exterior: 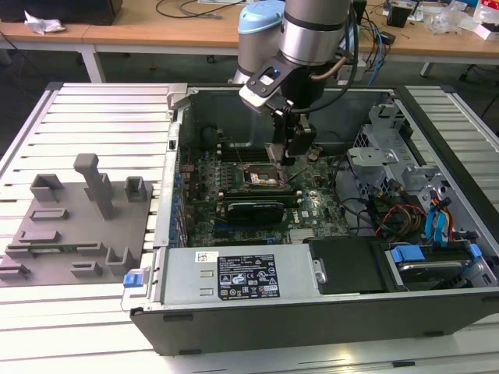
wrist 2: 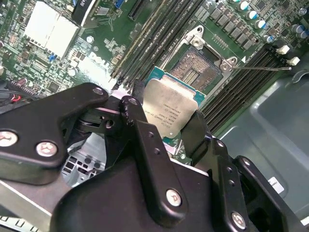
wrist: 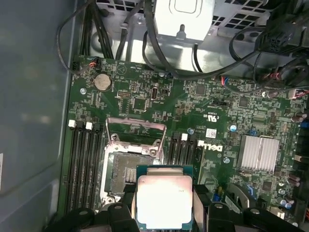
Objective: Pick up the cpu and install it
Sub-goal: 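Place the cpu into insertion slot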
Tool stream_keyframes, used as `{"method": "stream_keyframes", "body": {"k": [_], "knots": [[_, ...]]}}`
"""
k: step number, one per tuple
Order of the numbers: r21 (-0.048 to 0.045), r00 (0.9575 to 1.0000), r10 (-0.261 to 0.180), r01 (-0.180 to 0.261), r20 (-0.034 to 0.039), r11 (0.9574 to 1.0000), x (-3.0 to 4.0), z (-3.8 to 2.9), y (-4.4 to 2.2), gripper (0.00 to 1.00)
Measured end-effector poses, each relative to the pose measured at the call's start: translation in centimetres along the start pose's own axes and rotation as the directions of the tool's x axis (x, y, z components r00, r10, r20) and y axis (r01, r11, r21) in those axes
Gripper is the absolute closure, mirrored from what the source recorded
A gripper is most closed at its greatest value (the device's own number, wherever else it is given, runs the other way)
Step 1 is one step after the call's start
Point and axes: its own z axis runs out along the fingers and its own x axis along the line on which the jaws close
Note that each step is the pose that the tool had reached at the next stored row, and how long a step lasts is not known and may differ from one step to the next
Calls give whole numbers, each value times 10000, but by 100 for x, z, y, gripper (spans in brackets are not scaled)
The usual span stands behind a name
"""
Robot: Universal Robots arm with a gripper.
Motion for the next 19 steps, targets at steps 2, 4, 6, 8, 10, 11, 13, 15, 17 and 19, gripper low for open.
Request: {"method": "stream_keyframes", "body": {"k": [2,4,6,8,10,11,13,15,17,19], "knots": [[-1,10000,0,0,-2,10000,14,16,-8,45],[0,10000,0,0,1,10000,19,25,-11,45],[0,10000,0,0,0,10000,22,42,-14,45],[0,10000,15,-15,-2,10000,25,59,-14,45],[18,9978,665,-665,-33,9978,27,89,-12,45],[20,9976,696,-696,-36,9976,28,96,-11,45],[20,9976,697,-697,-36,9976,33,123,-15,45],[21,9976,698,-697,-34,9976,71,159,-29,45],[20,9976,698,-698,-36,9976,138,183,-56,45],[20,9976,697,-697,-36,9976,163,203,-60,45]]}}
